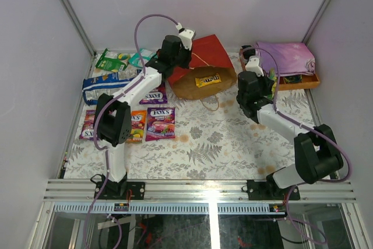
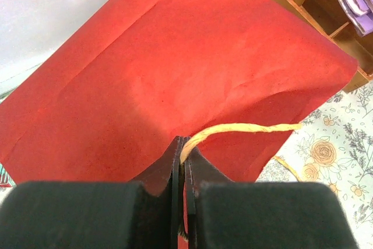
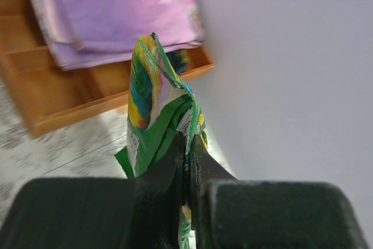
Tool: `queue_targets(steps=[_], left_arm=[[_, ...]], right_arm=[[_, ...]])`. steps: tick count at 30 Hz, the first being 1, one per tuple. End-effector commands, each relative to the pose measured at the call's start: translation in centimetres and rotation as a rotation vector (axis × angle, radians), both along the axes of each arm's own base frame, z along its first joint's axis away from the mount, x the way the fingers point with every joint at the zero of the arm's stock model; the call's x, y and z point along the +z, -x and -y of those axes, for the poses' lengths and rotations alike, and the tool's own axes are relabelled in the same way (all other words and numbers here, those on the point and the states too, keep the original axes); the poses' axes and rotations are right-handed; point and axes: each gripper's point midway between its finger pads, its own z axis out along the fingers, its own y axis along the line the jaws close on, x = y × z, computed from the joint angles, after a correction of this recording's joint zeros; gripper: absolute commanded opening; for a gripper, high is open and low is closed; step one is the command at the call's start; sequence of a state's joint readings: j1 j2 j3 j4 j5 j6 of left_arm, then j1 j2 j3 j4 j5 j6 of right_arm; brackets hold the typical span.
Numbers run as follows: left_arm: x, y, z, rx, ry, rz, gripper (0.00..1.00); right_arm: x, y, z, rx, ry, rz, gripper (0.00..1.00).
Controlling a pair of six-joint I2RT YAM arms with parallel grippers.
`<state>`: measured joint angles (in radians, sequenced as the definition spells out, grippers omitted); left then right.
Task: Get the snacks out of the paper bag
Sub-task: Adjust the snack at the center of the board.
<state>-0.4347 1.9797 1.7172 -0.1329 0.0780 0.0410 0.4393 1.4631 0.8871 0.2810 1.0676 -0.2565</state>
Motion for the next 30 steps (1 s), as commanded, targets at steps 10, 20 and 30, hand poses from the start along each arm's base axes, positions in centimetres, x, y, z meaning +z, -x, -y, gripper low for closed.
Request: queue_targets(steps=[10, 20, 30], left_arm=[[2.5, 0.4, -2.3, 0.046, -0.007, 0.051, 0.00], [3.6, 0.2, -2.9, 0.053, 0.029, 0.050, 0.00], [4.0, 0.4, -3.2, 0.056, 0.021, 0.051, 0.00]], right_arm=[[-6.6, 0.2, -12.6, 0.208, 0.448, -0.203, 0.00], [-10.1, 4.2, -18.1, 0.454, 0.196, -0.355, 0.41], [-2.7, 9.0, -25.4, 0.978, -0.595, -0.159, 0.99]])
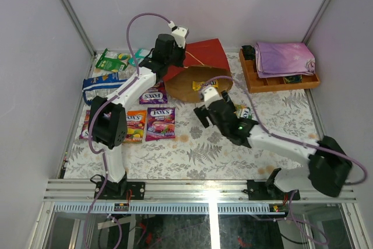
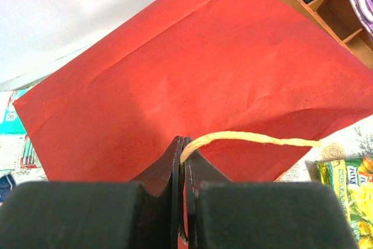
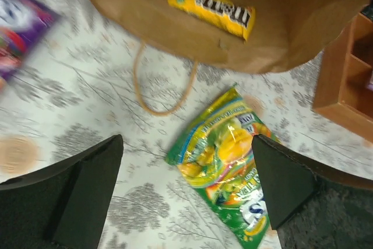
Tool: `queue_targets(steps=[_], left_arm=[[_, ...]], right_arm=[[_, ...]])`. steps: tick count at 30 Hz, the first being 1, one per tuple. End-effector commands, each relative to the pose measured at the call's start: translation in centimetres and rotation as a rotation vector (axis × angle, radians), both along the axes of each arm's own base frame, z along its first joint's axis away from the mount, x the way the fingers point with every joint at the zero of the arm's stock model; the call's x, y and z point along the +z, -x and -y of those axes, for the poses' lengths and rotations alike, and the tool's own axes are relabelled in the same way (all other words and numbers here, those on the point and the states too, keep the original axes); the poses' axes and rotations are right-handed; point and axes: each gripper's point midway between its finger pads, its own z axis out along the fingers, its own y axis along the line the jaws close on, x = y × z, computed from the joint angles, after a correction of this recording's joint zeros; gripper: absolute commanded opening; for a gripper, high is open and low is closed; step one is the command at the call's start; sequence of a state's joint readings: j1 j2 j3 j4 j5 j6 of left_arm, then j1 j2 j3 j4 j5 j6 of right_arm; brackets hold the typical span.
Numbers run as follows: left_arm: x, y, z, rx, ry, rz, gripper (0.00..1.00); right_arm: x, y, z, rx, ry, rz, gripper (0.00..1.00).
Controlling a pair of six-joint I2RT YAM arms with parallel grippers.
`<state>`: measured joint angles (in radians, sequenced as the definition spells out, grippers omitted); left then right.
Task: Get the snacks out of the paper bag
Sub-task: Adjust the snack at the center of the board.
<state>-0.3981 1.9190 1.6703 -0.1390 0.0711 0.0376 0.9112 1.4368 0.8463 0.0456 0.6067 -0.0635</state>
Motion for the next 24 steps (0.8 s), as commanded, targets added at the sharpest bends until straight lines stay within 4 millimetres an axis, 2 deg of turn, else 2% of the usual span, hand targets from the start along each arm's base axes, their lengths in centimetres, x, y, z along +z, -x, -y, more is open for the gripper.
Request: queue_targets(steps=[1, 3, 4, 6, 8, 10, 13, 14, 16, 20, 24], left_arm=[[3.0, 0.1, -0.7, 0.014, 0.017, 0.045, 0.00], [3.2, 0.1, -0.6, 0.011, 0.021, 0.048, 0.00], [3.2, 0.1, -0.6, 0.010, 0.023, 0.048, 0.00], [3.4, 0.2, -0.4, 0.004, 0.028, 0.048, 0.00], [3.3, 0.2, -0.5, 0.004, 0.025, 0.045, 0.00], [3.1, 0.3, -0.6, 0.005, 0.020, 0.041, 0.00], [2.9, 0.4, -0.6, 0.003, 0.014, 0.038, 0.00], [2.6, 0.4, -0.6, 0.003, 0.011, 0.033, 0.00], [2.5, 0.4, -0.6, 0.003, 0.007, 0.032, 0.00], [2.3, 0.4, -0.9, 0.009, -0.009, 0.027, 0.00], [2.4, 0.4, -1.1, 0.014, -0.015, 0.029, 0.00]], right_arm=[[5.1, 0.8, -2.3, 0.100, -0.492, -0.033, 0.95], [4.8, -0.2, -1.1, 0.043, -0.570, -0.075, 0.84], [4.1, -0.6, -0.8, 0.016, -0.581, -0.097, 0.70], [2.7, -1.2, -0.3, -0.030, -0.613, -0.138, 0.35], [1.2, -1.7, 0.1, -0.059, -0.696, -0.183, 0.20], [-0.2, -2.3, 1.0, -0.089, -0.810, -0.223, 0.17], [-3.6, -2.6, 3.2, -0.161, -0.949, -0.294, 0.09], [-7.0, -2.9, 4.9, -0.240, -1.058, -0.375, 0.03], [-9.0, -2.6, 5.7, -0.287, -1.153, -0.432, 0.00], [-10.8, -2.3, 6.4, -0.317, -1.382, -0.498, 0.00], [-9.8, -2.5, 6.2, -0.262, -1.485, -0.513, 0.00]])
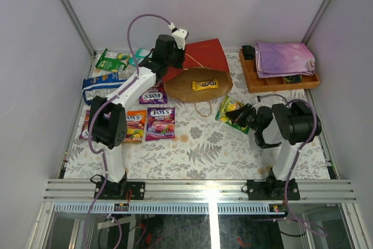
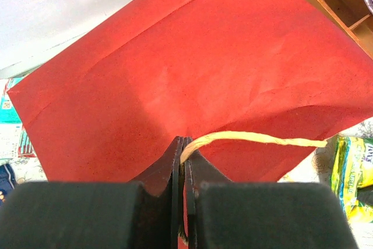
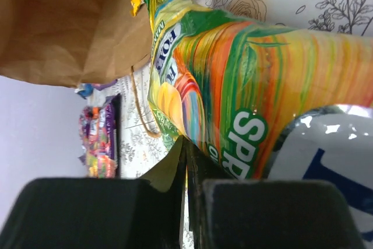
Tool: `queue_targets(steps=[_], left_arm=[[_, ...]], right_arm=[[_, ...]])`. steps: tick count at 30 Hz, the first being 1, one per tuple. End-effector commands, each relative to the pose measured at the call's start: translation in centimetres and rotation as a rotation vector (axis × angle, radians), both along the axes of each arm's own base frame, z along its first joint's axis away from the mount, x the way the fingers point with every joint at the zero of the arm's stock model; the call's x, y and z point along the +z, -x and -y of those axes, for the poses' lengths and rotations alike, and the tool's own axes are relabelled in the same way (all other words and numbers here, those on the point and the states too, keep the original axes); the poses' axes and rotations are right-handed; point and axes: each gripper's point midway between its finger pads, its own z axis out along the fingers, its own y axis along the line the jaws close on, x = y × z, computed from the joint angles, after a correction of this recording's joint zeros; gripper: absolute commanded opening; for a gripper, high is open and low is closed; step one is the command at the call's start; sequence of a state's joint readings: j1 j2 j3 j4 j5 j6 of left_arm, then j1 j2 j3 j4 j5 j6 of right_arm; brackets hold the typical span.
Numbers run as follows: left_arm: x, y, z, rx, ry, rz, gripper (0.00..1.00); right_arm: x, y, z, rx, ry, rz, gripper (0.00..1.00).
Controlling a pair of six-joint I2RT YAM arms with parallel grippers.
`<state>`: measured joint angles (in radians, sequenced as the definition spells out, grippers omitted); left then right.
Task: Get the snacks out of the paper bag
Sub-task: Adjust the snack at the center of the board.
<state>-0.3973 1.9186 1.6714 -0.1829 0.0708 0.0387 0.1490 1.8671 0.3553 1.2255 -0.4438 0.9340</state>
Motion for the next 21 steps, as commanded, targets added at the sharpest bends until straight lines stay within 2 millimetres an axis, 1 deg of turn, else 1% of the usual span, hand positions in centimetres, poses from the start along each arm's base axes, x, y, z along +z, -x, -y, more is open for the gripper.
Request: queue_targets(steps=[1, 4, 8, 10, 12, 14, 15, 18, 19, 21], left_arm=[[3.3, -0.1, -0.9, 0.013, 0.002, 0.068, 0.00], [3.6, 0.0, -0.9, 0.014, 0.004, 0.070, 0.00], [4.2, -0.1, -0.8, 0.015, 0.014, 0.078, 0.00], [4.4, -0.1, -0.8, 0.014, 0.018, 0.081, 0.00], [4.5, -0.1, -0.7, 0.015, 0.022, 0.080, 0.00], [4.6, -0.1, -0.7, 0.013, 0.023, 0.081, 0.00], [4.6, -0.1, -0.7, 0.013, 0.021, 0.080, 0.00], [4.5, 0.0, -0.9, 0.017, 0.012, 0.078, 0.00], [4.5, 0.0, -1.0, 0.020, 0.010, 0.079, 0.00], [4.4, 0.1, -1.1, 0.023, 0.005, 0.079, 0.00]], right_arm=[[1.5, 1.0, -1.0, 0.042, -0.163, -0.006, 0.00], [4.6, -0.2, -1.3, 0.071, -0.140, 0.074, 0.00], [8.8, -2.3, -1.2, 0.100, -0.045, 0.181, 0.03], [10.4, -3.4, -1.1, 0.104, -0.006, 0.216, 0.03], [11.1, -4.4, -1.0, 0.103, 0.014, 0.229, 0.03], [11.2, -5.3, -1.1, 0.107, -0.001, 0.231, 0.03], [10.6, -5.7, -1.0, 0.104, -0.018, 0.219, 0.03], [8.5, -6.2, -0.4, 0.082, -0.092, 0.178, 0.02], [8.1, -6.3, -0.2, 0.074, -0.120, 0.187, 0.01], [6.0, -5.9, 0.3, 0.052, -0.171, 0.144, 0.01]])
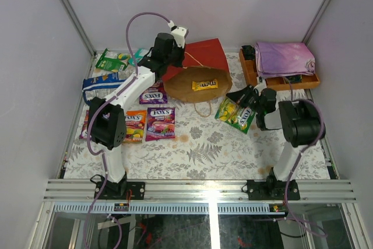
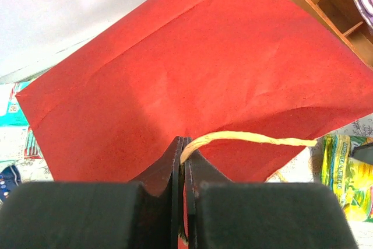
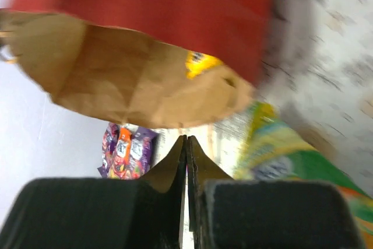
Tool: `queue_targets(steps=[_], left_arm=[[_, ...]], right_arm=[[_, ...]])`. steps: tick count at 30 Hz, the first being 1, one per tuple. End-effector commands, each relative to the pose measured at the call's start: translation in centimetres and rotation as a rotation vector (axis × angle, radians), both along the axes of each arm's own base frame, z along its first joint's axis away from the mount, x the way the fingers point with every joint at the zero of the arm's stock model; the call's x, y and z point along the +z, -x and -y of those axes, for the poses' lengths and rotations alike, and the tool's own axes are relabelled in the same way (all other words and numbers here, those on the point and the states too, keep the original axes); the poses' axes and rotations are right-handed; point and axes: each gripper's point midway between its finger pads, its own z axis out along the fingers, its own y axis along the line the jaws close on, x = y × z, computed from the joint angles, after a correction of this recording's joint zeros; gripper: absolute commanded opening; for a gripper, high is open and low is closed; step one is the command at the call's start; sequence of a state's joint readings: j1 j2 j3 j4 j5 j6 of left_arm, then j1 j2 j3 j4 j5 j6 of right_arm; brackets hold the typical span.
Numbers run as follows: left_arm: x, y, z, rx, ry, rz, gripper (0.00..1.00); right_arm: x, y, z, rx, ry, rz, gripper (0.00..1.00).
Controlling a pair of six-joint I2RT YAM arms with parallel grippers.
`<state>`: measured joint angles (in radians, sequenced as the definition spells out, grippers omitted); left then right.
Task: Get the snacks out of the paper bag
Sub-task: Adjust the snack at the center of the board.
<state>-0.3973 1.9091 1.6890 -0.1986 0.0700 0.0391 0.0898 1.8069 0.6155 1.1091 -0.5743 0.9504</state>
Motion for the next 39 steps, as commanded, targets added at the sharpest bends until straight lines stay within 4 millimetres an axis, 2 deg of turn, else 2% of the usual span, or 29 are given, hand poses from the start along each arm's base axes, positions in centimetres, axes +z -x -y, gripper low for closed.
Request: queue_targets(steps=[1, 4, 6, 7, 15, 19, 20, 22, 25, 27, 29, 31, 35, 39], left_arm=[[3.4, 0.0, -1.2, 0.025, -0.001, 0.068, 0.00], [3.5, 0.0, -1.4, 0.027, 0.000, 0.070, 0.00], [3.5, 0.0, -1.3, 0.025, 0.002, 0.069, 0.00], [3.5, 0.0, -1.3, 0.024, 0.001, 0.068, 0.00], [4.1, 0.1, -1.2, 0.021, 0.015, 0.074, 0.00], [4.2, 0.1, -1.0, 0.017, 0.029, 0.074, 0.00], [4.2, 0.2, -0.9, 0.014, 0.032, 0.073, 0.00], [4.1, 0.1, -0.7, 0.012, 0.038, 0.069, 0.00], [4.1, 0.1, -0.7, 0.007, 0.038, 0.065, 0.00], [4.2, 0.1, -0.8, 0.010, 0.034, 0.065, 0.00], [4.2, 0.2, -0.9, 0.013, 0.029, 0.067, 0.00], [4.4, 0.3, -1.1, 0.019, 0.024, 0.071, 0.00], [4.7, 0.5, -1.3, 0.023, 0.024, 0.075, 0.00], [5.0, 0.6, -1.1, 0.016, 0.034, 0.079, 0.00]], right_arm=[[-3.1, 1.1, 0.6, -0.001, -0.118, -0.059, 0.01], [-5.5, 2.0, 0.6, -0.008, -0.153, -0.124, 0.00], [-6.2, 2.1, 0.9, -0.020, -0.154, -0.141, 0.00], [-5.9, 2.0, 1.0, -0.024, -0.157, -0.138, 0.00], [1.0, 0.6, 1.5, -0.018, -0.033, -0.013, 0.01], [1.7, 1.2, 1.6, -0.024, 0.061, -0.029, 0.02], [1.5, 1.2, 1.7, -0.026, 0.068, -0.034, 0.02], [-0.2, 1.4, 1.6, -0.025, 0.070, -0.077, 0.03], [-4.6, 2.2, 1.3, -0.007, 0.036, -0.194, 0.02], [-6.7, 3.0, 0.8, 0.002, -0.029, -0.253, 0.02], [-8.0, 3.8, 0.5, 0.002, -0.096, -0.298, 0.02], [-8.0, 3.9, 0.5, -0.002, -0.105, -0.293, 0.03], [-6.4, 3.4, 1.2, -0.028, -0.024, -0.273, 0.06], [-2.0, 2.8, 1.8, -0.052, 0.101, -0.174, 0.11]])
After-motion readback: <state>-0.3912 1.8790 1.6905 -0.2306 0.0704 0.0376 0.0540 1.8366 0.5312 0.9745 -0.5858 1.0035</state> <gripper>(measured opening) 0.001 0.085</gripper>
